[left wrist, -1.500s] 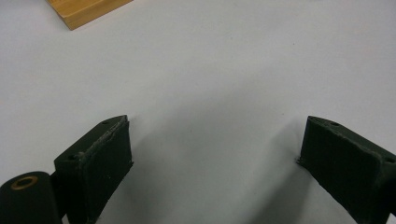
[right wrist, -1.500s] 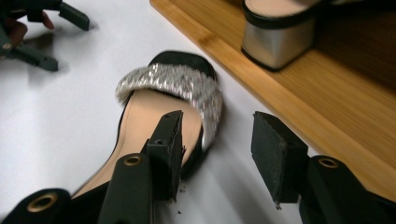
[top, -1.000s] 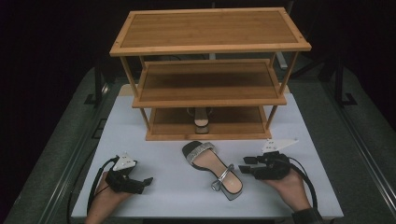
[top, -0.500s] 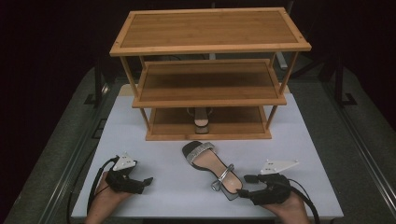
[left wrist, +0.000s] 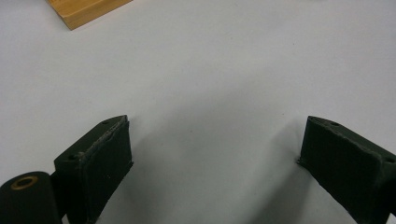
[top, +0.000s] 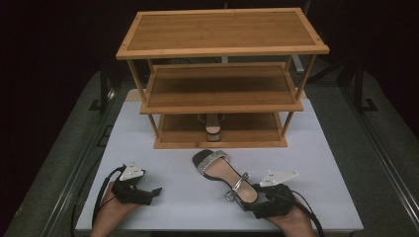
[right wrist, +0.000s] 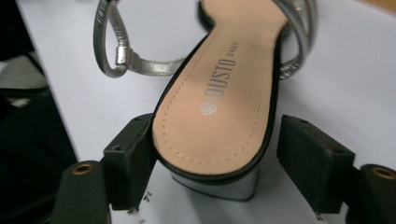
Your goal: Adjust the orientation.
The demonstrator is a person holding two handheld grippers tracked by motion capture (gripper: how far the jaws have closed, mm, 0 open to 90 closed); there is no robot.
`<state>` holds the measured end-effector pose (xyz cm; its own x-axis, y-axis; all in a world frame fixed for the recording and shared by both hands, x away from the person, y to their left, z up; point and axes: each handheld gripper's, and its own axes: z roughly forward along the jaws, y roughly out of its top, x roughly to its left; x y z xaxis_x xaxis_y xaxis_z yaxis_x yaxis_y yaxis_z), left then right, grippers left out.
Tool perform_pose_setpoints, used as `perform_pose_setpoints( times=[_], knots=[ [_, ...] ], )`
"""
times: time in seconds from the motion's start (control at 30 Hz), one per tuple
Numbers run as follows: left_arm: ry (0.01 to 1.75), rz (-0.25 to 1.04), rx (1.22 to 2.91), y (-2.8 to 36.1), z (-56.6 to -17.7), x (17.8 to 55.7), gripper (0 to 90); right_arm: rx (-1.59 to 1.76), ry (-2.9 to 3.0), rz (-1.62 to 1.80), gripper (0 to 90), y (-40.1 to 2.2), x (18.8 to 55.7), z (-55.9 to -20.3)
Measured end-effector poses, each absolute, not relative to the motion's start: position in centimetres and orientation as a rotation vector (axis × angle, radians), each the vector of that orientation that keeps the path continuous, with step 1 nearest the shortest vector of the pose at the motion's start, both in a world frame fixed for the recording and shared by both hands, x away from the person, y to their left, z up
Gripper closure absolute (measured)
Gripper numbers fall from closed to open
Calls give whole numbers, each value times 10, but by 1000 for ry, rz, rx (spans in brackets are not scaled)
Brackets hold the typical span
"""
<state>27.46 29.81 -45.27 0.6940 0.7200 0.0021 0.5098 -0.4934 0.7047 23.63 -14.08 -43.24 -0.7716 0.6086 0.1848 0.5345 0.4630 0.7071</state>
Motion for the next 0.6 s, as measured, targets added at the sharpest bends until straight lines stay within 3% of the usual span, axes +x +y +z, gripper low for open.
perform_pose_setpoints(
  times=[0.3,0.6],
  knots=[
    [935,388,2204,298,-453,275,80,1075,2543,1162,276,-172,252,-433],
    [935,387,2205,298,-453,275,80,1049,2603,1221,266,-149,272,-444]
  ],
)
